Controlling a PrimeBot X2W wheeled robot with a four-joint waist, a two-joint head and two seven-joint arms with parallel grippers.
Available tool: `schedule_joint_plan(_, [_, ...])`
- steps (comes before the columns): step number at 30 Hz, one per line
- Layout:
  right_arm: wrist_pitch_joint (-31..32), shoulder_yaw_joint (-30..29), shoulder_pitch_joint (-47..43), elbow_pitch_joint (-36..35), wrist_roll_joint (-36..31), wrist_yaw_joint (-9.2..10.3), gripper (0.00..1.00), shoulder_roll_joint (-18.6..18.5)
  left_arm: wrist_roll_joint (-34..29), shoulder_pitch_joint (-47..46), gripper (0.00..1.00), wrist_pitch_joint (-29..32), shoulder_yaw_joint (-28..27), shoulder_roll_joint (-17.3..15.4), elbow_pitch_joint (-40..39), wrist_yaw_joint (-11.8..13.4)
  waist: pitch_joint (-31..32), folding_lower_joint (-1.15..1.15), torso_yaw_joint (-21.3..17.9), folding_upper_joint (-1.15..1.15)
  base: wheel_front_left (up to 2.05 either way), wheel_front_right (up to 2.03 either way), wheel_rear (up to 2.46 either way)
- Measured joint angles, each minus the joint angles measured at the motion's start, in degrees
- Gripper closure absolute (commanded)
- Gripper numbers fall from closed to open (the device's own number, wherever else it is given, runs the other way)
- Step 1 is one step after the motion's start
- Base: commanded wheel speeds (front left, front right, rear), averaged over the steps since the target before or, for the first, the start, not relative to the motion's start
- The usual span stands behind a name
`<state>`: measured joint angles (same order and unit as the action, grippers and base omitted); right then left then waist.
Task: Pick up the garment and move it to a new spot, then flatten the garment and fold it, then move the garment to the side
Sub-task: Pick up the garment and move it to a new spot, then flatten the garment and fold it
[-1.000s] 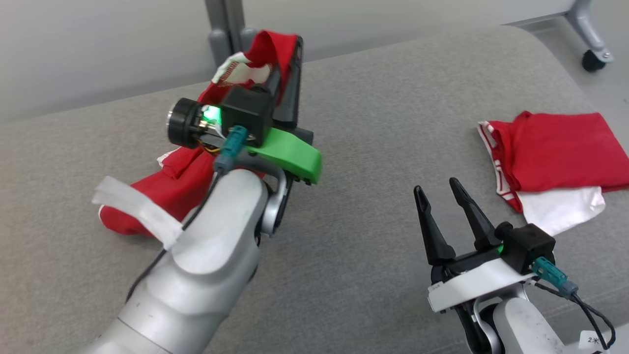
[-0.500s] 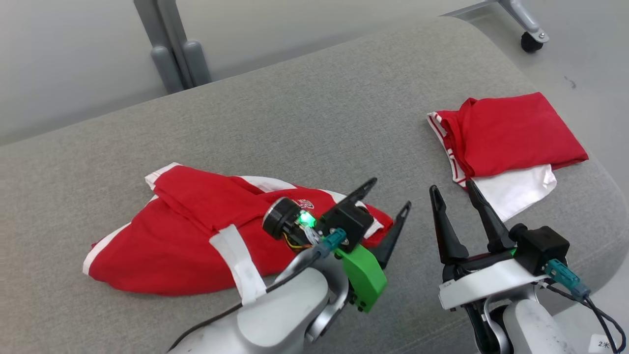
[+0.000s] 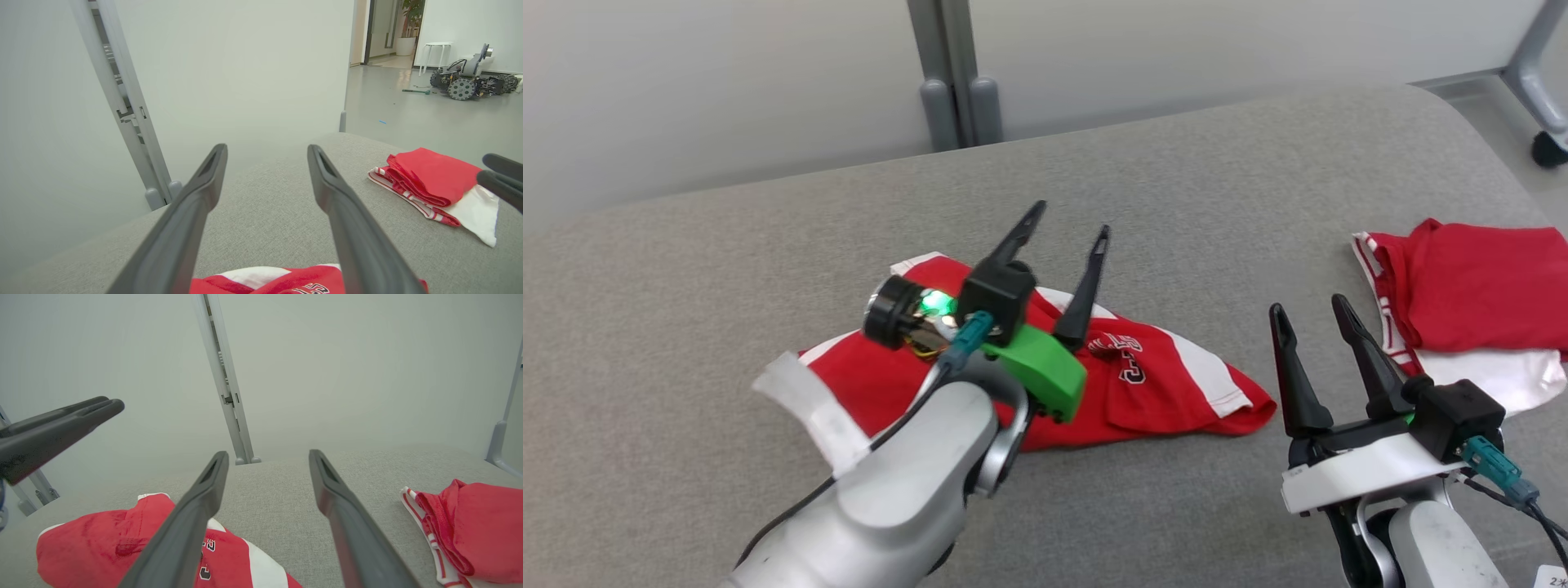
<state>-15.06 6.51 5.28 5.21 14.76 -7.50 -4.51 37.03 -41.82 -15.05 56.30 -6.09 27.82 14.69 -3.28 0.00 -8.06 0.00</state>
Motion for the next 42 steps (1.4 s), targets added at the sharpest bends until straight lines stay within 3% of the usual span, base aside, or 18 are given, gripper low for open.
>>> schedule_joint_plan(6, [0.0,-0.4,-1.6,-0.8,-0.3,0.00,0.00,-1.3,-5.3,9.7,0.00,-0.1,-11.2,-5.5,-6.9,0.4,1.4,0.00,4.4,0.00,0.00,0.00,0.00])
schedule_joint_plan(13, [0.4,-1.0,-4.0,-2.0,-0.3,0.00,0.00,-2.0,-11.9,22.2,0.00,-0.1,-21.4,-6.8,-13.6,-1.2,2.8,0.00,8.3,0.00,0.00,0.00,0.00])
schedule_joint_plan(23, [1.4,-1.3,-6.9,-3.0,-0.4,0.00,0.00,-1.7,-19.8,34.4,0.00,-0.1,-30.2,-1.3,-16.3,-5.1,4.3,0.00,10.5,0.00,0.00,0.00,0.00])
schedule_joint_plan(32, [3.0,-1.2,-6.7,-3.3,-0.5,0.00,0.00,-2.1,-23.7,35.0,0.00,-0.1,-34.8,1.7,-15.2,-9.1,3.2,0.00,12.1,0.00,0.00,0.00,0.00])
schedule_joint_plan(36, [5.1,1.0,-3.3,-3.2,-0.3,0.00,0.00,-4.0,-24.8,34.5,0.00,-0.1,-36.2,2.2,-14.3,-10.1,1.5,0.00,13.0,0.00,0.00,0.00,0.00])
schedule_joint_plan(42, [12.0,8.3,6.3,-1.0,3.6,0.00,0.00,-10.1,-25.6,32.0,0.00,-0.1,-37.9,3.0,-13.5,-10.5,-1.9,0.00,15.5,0.00,0.00,0.00,0.00])
